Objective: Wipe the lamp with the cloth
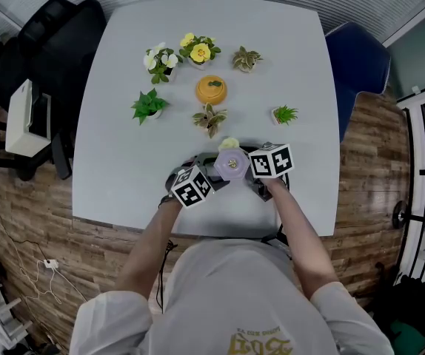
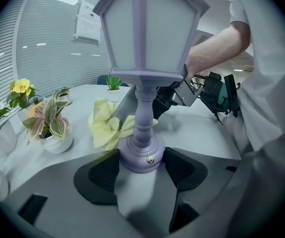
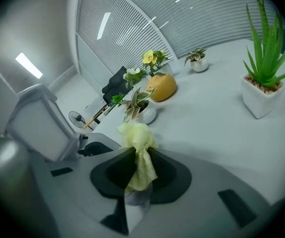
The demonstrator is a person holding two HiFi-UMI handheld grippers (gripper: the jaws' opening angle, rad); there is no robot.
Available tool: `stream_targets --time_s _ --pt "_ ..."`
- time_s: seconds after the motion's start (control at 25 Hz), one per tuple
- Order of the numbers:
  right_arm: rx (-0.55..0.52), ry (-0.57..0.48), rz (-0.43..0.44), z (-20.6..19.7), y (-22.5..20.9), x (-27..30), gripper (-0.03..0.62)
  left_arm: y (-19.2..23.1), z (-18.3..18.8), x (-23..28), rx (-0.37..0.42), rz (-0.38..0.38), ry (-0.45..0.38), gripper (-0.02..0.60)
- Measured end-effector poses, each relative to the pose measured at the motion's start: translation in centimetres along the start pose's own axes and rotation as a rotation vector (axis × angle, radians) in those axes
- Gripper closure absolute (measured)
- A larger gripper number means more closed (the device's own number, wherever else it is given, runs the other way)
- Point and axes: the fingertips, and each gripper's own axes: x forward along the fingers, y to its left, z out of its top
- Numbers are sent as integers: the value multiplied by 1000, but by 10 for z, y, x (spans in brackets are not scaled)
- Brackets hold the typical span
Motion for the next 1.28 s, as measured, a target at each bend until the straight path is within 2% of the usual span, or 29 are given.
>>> stream_targets --time_s 0.84,1.28 --pt "45 18 -81 -30 -20 -27 517 -1 0 1 2 3 -1 287" --pt "41 42 -71 -42 -13 -34 519 -2 1 0 0 4 0 287"
